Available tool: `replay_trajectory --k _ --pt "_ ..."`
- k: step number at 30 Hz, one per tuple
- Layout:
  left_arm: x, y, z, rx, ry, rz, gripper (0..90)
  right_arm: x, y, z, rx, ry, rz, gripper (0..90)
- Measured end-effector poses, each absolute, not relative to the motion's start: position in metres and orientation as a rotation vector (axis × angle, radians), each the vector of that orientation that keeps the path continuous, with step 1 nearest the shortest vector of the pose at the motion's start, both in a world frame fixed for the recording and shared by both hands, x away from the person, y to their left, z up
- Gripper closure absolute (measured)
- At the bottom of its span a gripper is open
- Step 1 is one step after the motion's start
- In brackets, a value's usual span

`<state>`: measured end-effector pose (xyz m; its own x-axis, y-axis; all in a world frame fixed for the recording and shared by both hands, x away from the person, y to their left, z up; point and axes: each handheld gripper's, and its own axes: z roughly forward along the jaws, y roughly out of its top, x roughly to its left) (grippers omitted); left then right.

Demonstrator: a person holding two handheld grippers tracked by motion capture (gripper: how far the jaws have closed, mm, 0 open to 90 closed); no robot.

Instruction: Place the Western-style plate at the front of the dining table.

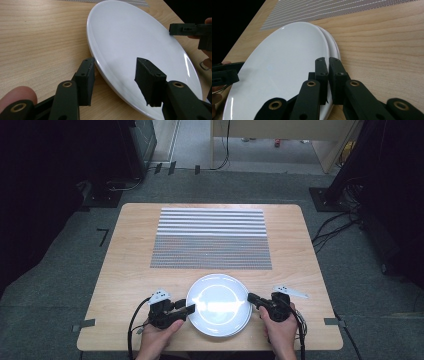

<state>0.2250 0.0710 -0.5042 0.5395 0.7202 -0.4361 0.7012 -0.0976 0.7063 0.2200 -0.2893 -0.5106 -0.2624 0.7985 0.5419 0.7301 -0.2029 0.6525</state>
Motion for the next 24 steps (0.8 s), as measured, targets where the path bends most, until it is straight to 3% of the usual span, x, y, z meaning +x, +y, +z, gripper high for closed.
replay_trajectory --k 13,24 --pt "0.226 0.078 -0.498 1.794 1.178 0.031 52.0 0.22 -0.285 -0.513 1.855 1.961 1.504 85.0" --pt "0.231 0.083 -0.503 1.818 1.262 -0.033 64.2 0.22 -0.276 -0.512 1.801 2.044 1.476 82.9"
